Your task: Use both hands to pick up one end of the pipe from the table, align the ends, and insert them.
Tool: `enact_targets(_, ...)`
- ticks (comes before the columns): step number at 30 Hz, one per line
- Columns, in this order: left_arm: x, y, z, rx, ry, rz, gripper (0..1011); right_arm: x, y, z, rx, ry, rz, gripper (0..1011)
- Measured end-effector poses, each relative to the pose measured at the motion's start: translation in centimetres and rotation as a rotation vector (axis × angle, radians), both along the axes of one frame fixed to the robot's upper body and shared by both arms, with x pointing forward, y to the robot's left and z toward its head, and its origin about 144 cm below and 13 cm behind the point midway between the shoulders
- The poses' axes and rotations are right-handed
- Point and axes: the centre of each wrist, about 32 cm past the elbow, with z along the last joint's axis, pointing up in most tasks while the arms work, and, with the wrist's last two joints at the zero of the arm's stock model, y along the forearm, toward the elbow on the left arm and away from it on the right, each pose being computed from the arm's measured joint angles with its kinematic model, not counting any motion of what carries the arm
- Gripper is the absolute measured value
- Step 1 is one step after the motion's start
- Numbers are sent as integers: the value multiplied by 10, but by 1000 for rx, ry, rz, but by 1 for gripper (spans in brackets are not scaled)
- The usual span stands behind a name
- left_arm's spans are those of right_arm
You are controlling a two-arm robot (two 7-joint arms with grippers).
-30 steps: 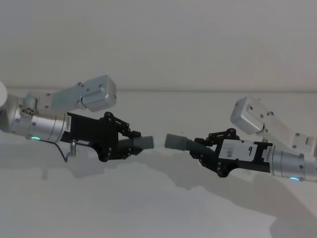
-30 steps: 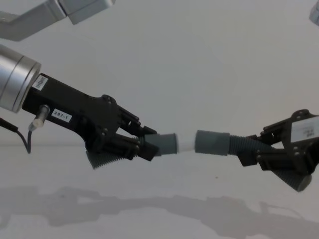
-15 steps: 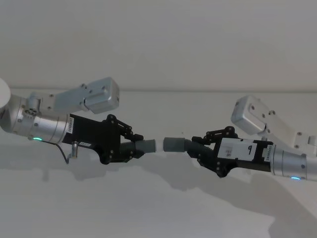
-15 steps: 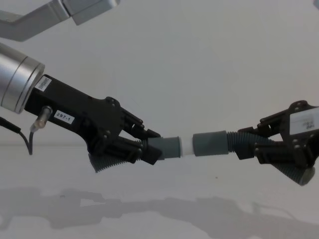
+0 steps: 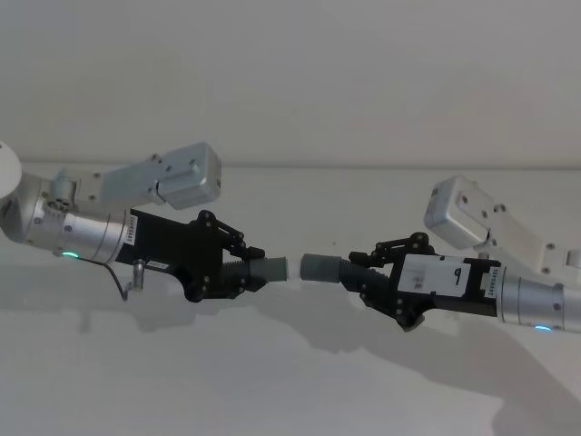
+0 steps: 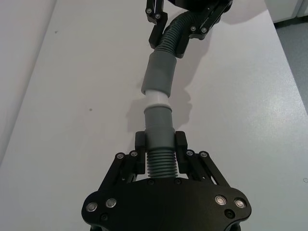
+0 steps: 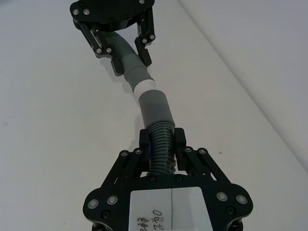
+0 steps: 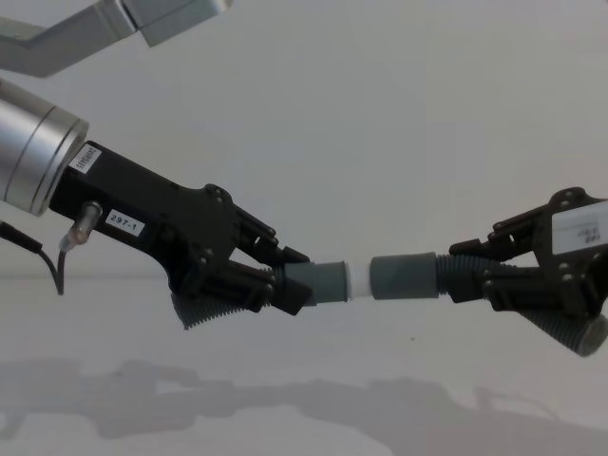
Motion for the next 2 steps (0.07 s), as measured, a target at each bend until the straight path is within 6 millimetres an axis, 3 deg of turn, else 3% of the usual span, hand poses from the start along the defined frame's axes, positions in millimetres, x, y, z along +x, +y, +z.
enact_targets(2,0,0,0,0,0,0,348,0,0,0,0,1,0,289)
